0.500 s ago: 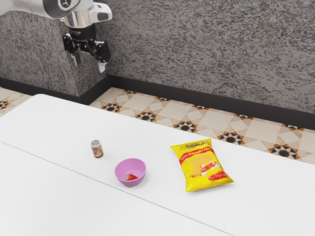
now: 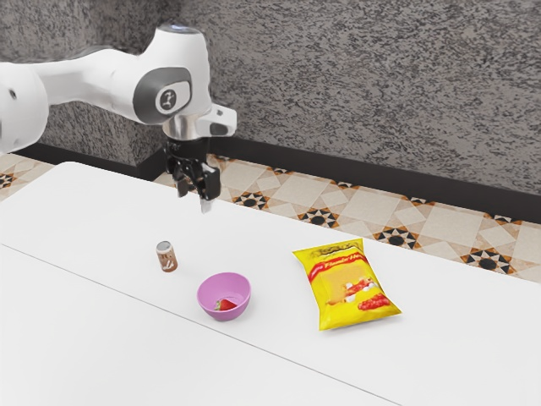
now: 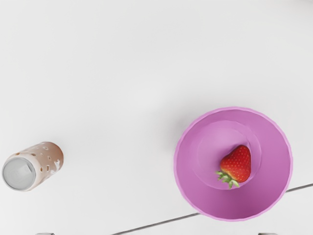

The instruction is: Take strawberry from the bowl

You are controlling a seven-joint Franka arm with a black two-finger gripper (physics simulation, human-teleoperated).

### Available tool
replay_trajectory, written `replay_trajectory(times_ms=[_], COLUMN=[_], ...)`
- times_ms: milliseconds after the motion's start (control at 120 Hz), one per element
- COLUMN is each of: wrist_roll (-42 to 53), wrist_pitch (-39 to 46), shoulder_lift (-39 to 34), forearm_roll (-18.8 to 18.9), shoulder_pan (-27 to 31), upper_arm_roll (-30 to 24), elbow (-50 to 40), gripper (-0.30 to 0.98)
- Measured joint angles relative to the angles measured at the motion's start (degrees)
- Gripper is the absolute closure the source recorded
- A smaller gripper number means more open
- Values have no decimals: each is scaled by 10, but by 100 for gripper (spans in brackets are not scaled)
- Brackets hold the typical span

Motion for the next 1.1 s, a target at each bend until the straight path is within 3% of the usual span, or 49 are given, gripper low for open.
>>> replay_trajectory(times_ms=[125,300,550,767,1100], wrist_roll=[66,131,152,158,153], wrist_pitch=[88,176,264,300,326], shoulder_lift=[89,129,11,13,14], forearm_roll=[-29,-47,-46,-36,-34], shoulder_pan=[25,20,-67,-66,-63], upper_arm_roll=[0,-2,-1,12,13], elbow=[-12,-20,-222,-241,-268], gripper=[22,26,32,42,40])
